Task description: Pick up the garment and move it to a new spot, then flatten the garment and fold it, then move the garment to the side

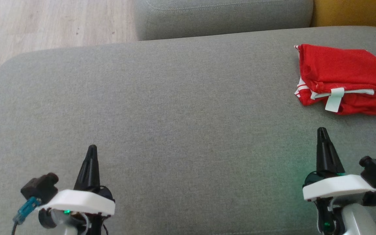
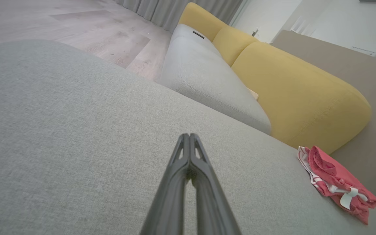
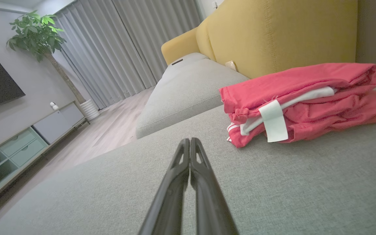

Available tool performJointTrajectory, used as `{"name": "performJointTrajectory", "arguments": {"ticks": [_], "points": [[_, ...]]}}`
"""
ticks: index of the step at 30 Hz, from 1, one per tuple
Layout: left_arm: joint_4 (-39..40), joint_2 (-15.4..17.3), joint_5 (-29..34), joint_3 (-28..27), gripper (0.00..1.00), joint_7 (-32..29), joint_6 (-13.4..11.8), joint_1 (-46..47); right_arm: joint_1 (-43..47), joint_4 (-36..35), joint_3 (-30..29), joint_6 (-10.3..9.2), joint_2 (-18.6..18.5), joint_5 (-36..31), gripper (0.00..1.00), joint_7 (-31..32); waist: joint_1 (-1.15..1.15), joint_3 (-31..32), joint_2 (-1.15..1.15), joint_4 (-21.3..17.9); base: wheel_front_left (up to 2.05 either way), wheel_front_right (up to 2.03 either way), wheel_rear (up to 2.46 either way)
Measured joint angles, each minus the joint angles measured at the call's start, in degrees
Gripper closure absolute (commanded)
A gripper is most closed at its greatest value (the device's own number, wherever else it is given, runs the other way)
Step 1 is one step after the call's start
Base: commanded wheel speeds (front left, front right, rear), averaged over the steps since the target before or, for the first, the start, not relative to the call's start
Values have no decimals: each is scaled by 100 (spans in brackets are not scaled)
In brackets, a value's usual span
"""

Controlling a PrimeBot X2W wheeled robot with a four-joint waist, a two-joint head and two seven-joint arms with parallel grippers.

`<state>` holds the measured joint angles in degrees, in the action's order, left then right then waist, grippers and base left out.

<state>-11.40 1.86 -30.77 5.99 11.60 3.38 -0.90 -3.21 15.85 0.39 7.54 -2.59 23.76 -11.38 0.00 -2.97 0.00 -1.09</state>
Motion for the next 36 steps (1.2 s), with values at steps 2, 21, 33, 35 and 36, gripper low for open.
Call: {"name": "performJointTrajectory", "arguments": {"ticks": [2,21,33,35,36], "points": [[-5,1,-121,-33,100,-49,15,1,0,-1,-19,0,0,125,100,30,0,5,0,2,0,0,0],[-97,5,-1243,-172,100,-352,66,32,0,-1,-110,0,-2,1388,100,320,0,56,0,22,0,0,0],[-141,8,-1879,-302,100,-510,120,128,-1,0,-177,0,-3,2108,100,488,0,85,0,33,0,0,0],[-162,9,-2051,-315,100,-570,120,128,-1,-1,-214,-1,-4,2298,100,541,0,93,0,36,0,0,0],[-163,9,-2108,-321,100,-598,123,127,-1,-1,-225,-1,-4,2371,100,543,0,96,0,37,0,0,0]]}}
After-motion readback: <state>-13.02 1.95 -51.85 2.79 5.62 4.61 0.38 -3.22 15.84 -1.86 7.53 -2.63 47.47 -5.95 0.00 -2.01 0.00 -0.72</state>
